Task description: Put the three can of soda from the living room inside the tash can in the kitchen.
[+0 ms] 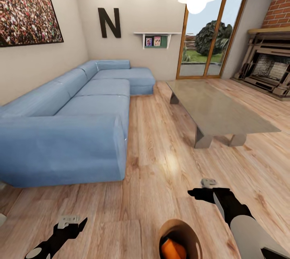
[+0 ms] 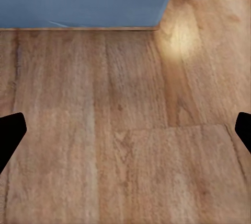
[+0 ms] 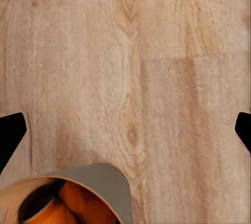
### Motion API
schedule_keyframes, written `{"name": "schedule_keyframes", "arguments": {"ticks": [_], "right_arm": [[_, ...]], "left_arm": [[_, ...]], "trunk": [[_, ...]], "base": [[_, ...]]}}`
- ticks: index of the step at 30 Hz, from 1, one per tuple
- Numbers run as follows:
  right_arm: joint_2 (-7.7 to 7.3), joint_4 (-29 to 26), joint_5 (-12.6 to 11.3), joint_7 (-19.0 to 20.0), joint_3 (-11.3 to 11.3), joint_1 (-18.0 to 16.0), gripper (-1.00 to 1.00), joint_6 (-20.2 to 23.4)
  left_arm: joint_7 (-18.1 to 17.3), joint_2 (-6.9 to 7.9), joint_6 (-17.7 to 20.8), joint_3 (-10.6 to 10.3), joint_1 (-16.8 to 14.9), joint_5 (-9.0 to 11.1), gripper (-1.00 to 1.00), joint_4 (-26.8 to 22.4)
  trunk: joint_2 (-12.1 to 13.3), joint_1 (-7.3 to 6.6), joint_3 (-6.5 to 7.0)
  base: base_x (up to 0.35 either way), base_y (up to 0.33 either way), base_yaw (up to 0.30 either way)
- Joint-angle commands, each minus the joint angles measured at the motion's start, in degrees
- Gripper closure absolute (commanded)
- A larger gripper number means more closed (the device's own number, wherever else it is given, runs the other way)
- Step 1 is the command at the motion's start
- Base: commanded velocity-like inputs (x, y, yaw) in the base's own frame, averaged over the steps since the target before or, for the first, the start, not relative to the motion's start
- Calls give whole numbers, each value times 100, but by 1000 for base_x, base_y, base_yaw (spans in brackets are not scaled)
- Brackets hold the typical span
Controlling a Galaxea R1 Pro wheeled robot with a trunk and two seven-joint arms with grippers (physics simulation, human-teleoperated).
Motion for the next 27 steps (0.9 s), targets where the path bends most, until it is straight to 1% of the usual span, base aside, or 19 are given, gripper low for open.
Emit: {"name": "schedule_keyframes", "arguments": {"ticks": [1,3,4,6,8,19,27], "right_arm": [[-1,-1,1,2,1,7,-100,-38],[-3,-3,-4,12,1,39,-100,-136],[-5,-6,-22,11,-4,180,-100,-333],[-4,-6,-28,14,-6,246,-100,-479],[-5,-5,-33,12,-11,358,-100,-769],[-12,10,-19,-29,-14,519,-100,-1109],[-13,12,-24,-40,-21,557,-100,-1190]], "left_arm": [[0,0,0,0,0,0,-100,0],[2,0,0,0,0,-6,-100,0],[0,0,0,0,0,-8,-100,0],[0,0,0,0,0,-9,-100,0],[0,0,4,0,0,-9,-100,0],[4,0,9,-6,0,-14,-100,18],[85,0,6,-22,-2,6,-100,414]], "trunk": [[42,-23,18],[122,-66,54],[162,-88,72],[242,-132,108],[322,-176,144],[764,-418,342],[1084,-594,485]], "base": [[0,0,0],[0,0,0],[0,0,0],[0,0,0],[0,0,0],[0,0,0],[0,0,0]]}}
